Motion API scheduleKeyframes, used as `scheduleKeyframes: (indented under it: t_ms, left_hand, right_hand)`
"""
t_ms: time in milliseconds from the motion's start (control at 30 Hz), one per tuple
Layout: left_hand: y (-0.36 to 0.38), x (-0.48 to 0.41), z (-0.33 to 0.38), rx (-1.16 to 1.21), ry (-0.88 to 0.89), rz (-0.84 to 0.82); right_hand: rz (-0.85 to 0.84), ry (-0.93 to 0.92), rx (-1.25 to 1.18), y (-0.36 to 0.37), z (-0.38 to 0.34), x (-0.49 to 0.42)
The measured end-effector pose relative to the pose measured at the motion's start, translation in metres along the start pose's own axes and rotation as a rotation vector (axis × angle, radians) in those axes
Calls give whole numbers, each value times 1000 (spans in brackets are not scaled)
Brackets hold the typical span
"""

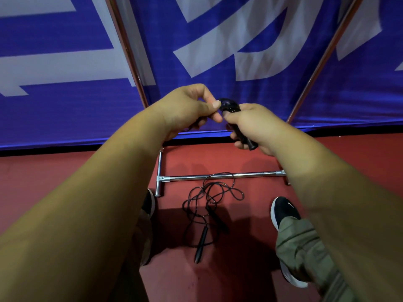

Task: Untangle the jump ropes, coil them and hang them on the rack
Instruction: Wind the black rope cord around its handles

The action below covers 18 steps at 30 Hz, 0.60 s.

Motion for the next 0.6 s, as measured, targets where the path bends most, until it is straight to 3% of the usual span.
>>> scheduleKeyframes:
  t_ms: [233,467,600]
  left_hand:
    - [-12,-1,-7,-29,-97,-55]
    - [-13,-1,-15,-356,-103,-88]
    - [-18,-2,-16,-531,-96,-13]
  right_hand:
    - [38,8,-235,1,-7,4]
    - [10,-20,-245,14,-6,11]
    - [-44,-38,-228,23,-11,17]
Point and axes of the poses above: each hand's wrist, its own x-axis away from the middle knuckle, its own y-axis out of the palm, z = x × y, the point moved 5 cm from there along -x, towards the middle knuckle, and after that the axes turned 13 degrees about -y, right-handed, at the moved point
